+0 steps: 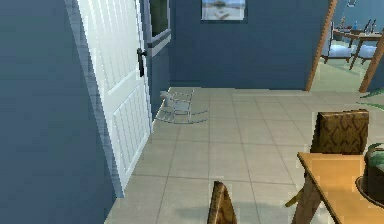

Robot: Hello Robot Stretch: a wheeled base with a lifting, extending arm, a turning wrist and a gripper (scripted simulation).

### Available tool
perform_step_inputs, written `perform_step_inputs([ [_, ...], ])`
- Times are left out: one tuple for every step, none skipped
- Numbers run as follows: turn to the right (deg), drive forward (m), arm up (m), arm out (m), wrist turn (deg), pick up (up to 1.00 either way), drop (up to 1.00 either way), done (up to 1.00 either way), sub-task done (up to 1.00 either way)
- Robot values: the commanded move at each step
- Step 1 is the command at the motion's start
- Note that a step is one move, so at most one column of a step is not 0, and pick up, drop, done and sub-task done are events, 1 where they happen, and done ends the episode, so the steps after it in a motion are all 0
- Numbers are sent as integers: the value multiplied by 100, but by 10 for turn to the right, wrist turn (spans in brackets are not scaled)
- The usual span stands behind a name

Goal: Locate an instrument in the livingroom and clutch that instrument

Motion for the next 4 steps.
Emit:
perform_step_inputs([
  [0,0,38,0,0,0,0,0,0],
  [0,0,0,50,0,0,0,0,0],
  [0,0,0,0,450,0,0,0,0],
  [0,0,0,0,450,0,0,0,0],
])
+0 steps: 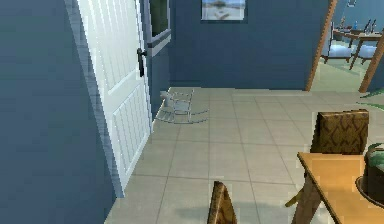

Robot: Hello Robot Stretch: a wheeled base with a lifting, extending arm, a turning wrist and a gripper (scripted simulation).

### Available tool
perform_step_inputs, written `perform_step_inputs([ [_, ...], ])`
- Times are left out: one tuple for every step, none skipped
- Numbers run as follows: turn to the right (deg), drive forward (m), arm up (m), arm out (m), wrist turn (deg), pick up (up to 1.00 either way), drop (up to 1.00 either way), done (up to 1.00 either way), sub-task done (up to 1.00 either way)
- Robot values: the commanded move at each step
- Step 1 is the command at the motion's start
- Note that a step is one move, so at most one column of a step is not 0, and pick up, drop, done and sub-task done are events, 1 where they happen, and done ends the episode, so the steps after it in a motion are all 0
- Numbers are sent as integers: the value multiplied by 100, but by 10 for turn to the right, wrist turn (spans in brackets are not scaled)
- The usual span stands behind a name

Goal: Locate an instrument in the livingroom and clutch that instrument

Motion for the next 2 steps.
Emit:
perform_step_inputs([
  [0,0,0,0,450,0,0,0,0],
  [0,0,0,0,270,0,0,0,0],
])
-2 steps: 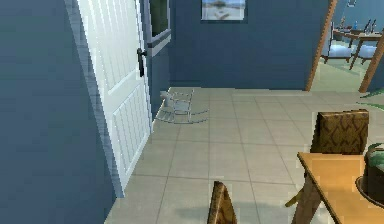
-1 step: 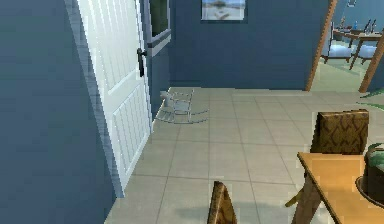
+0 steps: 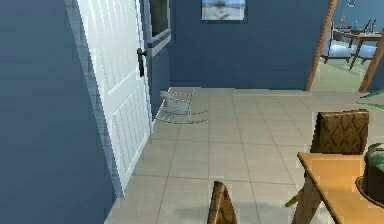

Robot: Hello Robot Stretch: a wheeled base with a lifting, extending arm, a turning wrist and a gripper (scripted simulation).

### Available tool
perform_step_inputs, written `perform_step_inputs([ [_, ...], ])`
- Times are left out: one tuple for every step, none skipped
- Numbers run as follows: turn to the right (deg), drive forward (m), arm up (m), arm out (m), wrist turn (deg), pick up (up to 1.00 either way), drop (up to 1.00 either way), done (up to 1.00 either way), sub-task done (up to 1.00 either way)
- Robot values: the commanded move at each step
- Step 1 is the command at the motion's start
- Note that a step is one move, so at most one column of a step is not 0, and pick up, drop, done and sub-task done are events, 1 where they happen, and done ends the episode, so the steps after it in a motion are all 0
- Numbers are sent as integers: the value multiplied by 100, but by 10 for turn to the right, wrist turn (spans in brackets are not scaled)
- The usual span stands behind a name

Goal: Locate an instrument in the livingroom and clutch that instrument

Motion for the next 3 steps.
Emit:
perform_step_inputs([
  [0,0,-30,0,0,0,0,0,0],
  [0,0,0,0,0,100,0,0,0],
  [0,0,10,0,0,0,0,0,0],
])
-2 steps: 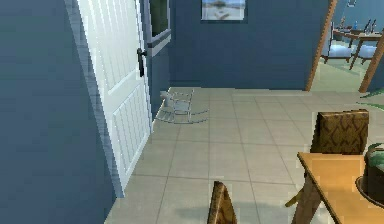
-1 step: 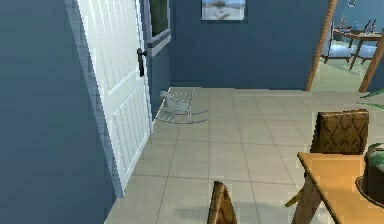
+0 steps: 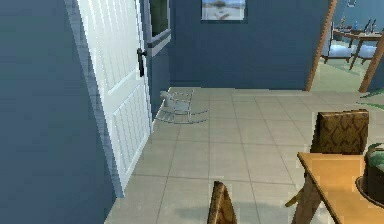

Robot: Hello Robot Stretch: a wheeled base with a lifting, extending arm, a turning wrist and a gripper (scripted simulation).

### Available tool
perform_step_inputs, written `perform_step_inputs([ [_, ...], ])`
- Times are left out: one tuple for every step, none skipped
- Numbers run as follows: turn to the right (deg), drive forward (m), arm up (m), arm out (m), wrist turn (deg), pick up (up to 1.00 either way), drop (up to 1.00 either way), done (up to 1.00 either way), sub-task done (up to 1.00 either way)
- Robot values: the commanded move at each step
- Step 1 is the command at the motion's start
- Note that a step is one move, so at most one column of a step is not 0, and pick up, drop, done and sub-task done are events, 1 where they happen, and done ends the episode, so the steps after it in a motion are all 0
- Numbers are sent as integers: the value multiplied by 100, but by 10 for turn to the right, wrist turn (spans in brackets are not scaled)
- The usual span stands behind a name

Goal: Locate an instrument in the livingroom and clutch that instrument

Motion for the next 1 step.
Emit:
perform_step_inputs([
  [0,0,0,0,0,0,0,100,0],
])
